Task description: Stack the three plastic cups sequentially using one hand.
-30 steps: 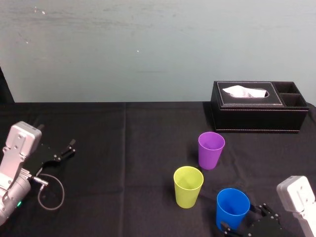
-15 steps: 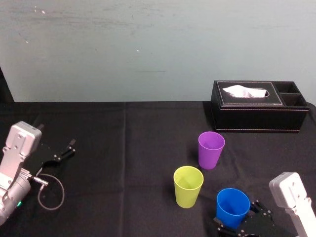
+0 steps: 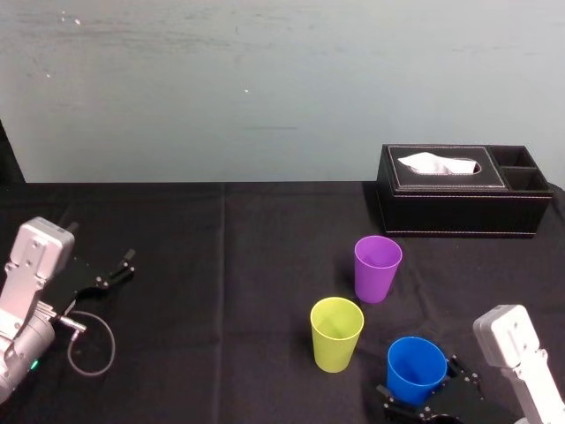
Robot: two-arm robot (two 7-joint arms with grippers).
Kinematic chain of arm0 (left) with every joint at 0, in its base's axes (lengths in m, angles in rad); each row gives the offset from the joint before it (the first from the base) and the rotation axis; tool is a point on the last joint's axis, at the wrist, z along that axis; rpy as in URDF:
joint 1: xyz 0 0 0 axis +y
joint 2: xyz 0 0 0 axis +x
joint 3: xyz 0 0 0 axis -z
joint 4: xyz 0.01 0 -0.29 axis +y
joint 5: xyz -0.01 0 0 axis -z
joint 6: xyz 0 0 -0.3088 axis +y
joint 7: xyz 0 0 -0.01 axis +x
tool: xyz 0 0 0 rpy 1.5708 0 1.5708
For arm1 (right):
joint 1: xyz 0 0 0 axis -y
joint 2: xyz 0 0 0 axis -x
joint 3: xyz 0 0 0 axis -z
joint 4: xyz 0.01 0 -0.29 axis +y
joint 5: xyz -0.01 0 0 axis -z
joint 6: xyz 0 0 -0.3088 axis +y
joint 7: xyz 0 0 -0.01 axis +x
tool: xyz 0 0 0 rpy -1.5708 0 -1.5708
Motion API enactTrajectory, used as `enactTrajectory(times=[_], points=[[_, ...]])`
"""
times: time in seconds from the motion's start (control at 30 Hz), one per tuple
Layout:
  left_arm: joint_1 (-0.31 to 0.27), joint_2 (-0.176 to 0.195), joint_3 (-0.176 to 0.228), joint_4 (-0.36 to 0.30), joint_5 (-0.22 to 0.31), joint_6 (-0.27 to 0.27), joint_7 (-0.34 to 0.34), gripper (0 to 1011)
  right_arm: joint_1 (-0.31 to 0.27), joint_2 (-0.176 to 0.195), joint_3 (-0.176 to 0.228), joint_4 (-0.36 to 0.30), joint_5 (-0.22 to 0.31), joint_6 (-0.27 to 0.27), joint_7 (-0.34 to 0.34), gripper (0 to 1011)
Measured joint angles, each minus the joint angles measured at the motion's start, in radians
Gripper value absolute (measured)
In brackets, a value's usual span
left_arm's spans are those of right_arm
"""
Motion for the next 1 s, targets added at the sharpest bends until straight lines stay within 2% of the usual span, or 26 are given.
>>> enactTrajectory(times=[0.17,0.53,0.9,1.0], points=[[0.0,0.0,0.0,0.0,0.0,0.0,0.0,1000,0.006,-0.011,0.002,0.006,-0.009,0.003,0.007,1003],[0.0,0.0,0.0,0.0,0.0,0.0,0.0,1000,0.004,-0.008,0.002,0.005,-0.007,0.003,0.006,1002],[0.0,0.0,0.0,0.0,0.0,0.0,0.0,1000,0.003,-0.007,0.002,0.003,-0.005,0.001,0.005,756],[0.0,0.0,0.0,0.0,0.0,0.0,0.0,1001,0.003,-0.006,0.002,0.003,-0.005,0.001,0.005,733]])
